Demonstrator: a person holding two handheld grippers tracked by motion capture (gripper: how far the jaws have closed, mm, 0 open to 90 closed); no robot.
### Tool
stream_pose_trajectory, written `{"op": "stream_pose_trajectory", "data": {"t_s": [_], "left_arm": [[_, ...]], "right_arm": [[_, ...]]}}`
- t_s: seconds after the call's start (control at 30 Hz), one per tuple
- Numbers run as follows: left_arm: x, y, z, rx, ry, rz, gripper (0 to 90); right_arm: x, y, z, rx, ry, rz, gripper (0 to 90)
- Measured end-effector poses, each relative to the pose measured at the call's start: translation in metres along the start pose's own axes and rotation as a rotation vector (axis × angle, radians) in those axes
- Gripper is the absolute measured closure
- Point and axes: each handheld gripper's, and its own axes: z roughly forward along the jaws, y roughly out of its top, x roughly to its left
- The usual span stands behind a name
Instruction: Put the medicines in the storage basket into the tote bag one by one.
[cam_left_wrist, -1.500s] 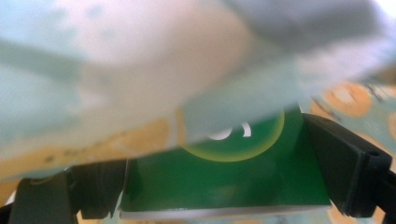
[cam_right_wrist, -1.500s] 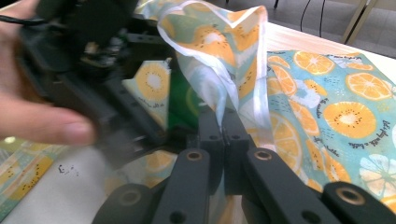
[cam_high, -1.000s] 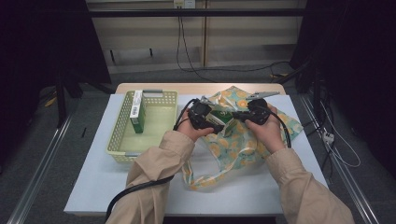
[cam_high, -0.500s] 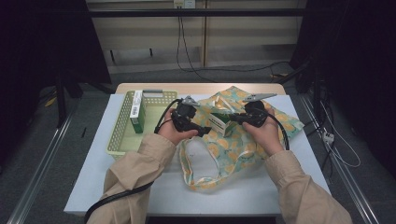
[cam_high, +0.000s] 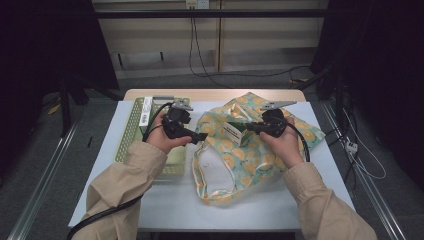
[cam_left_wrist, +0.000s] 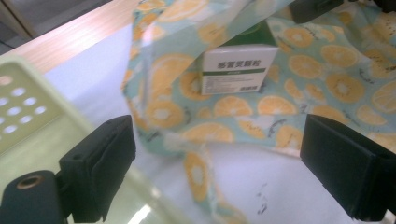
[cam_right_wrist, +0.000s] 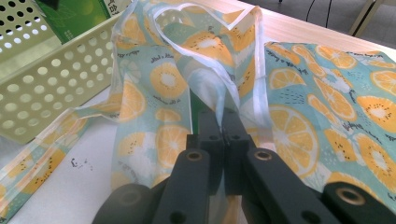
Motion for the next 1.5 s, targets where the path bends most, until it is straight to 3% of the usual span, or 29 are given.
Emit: {"op": "stream_pose_trajectory", "data": {"t_s": [0.07,0.13,0.2,0.23,0.27,0.33,0.5,0.53,0.57,0.67,0.77,1.0,1.13,1.17,1.5], "left_arm": [[0.003,-0.002,-0.005,0.015,0.032,0.007,10.2],[0.009,-0.005,-0.009,0.017,0.014,0.007,10.1],[0.013,-0.009,-0.013,0.028,0.026,0.005,10.1],[0.014,-0.01,-0.015,0.04,0.057,0.009,9.9],[0.017,-0.012,-0.017,0.036,0.037,0.008,9.9],[0.022,-0.015,-0.021,0.04,0.042,0.004,9.8],[0.033,-0.021,-0.03,0.041,0.067,-0.015,9.6],[0.034,-0.022,-0.032,0.046,0.09,-0.013,9.5],[0.037,-0.023,-0.033,0.044,0.077,-0.019,9.5],[0.043,-0.025,-0.038,0.05,0.109,-0.028,9.4],[0.05,-0.027,-0.043,0.044,0.105,-0.035,9.3],[0.064,-0.031,-0.049,0.049,0.136,-0.065,8.7],[0.07,-0.034,-0.05,0.026,0.153,-0.097,7.8],[0.072,-0.035,-0.051,0.03,0.145,-0.097,7.3],[0.086,-0.038,-0.052,0.025,0.212,-0.123,5.7]], "right_arm": [[0.001,0.0,0.0,0.002,0.0,-0.003,89.7],[0.002,0.0,0.001,0.002,0.0,-0.005,89.7],[0.002,0.0,0.001,0.0,0.002,-0.005,89.7],[0.002,0.0,0.001,0.001,0.002,-0.005,89.6],[0.002,0.0,0.001,0.002,0.002,-0.006,89.7],[0.002,-0.001,0.001,0.004,0.002,-0.005,89.7],[0.001,-0.001,0.0,0.001,-0.002,-0.003,89.7],[0.001,-0.001,0.0,0.001,-0.003,-0.003,89.7],[0.001,-0.001,0.0,0.002,-0.002,-0.004,89.7],[0.001,-0.001,-0.001,0.001,-0.003,-0.003,89.6],[0.001,-0.001,-0.001,0.0,-0.002,-0.004,89.7],[0.001,-0.001,-0.002,-0.003,-0.001,-0.002,89.6],[0.0,-0.001,-0.002,-0.003,-0.002,-0.002,89.6],[0.0,-0.002,-0.002,-0.002,-0.002,-0.002,89.6],[-0.001,-0.003,-0.003,-0.002,-0.001,0.001,89.6]]}}
